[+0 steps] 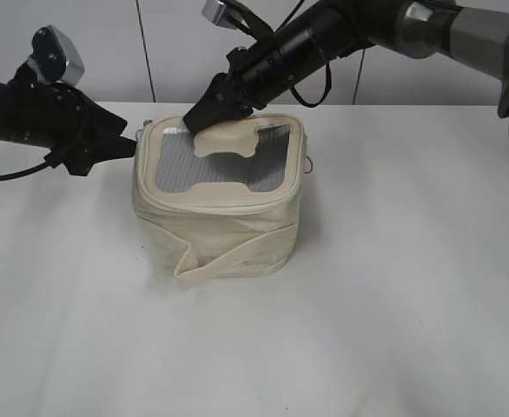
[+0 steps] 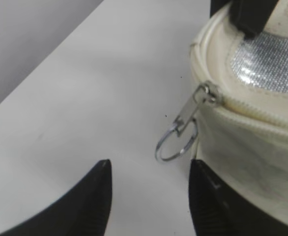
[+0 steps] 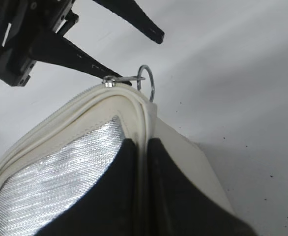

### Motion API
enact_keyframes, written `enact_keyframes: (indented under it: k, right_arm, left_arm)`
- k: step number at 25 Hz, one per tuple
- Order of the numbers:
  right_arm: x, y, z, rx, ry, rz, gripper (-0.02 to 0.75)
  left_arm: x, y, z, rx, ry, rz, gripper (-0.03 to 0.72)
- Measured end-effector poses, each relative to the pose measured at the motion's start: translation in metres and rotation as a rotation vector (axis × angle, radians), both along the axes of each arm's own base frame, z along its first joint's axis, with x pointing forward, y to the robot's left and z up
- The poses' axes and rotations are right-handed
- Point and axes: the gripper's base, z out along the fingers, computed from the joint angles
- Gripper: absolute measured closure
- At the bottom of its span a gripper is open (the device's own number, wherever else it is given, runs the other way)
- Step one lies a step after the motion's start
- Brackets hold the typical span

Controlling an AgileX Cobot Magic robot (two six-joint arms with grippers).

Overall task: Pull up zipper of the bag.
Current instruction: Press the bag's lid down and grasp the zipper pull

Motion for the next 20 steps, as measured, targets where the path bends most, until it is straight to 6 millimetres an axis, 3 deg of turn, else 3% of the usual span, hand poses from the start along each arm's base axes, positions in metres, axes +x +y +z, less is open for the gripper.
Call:
enact_keyframes:
  k: [15,20]
  right_arm:
    - [0.000,0.000,0.000,0.000,0.001,0.000,0.689]
    - [0.000,0.000,0.000,0.000,0.001,0.000,0.689]
  left_arm:
    - [0.007,-0.019,0.001,0.035,-0.061,-0.033,0.342]
    - [0.007,-0.024,-0.007,0.050,-0.047,-0.050,0.421]
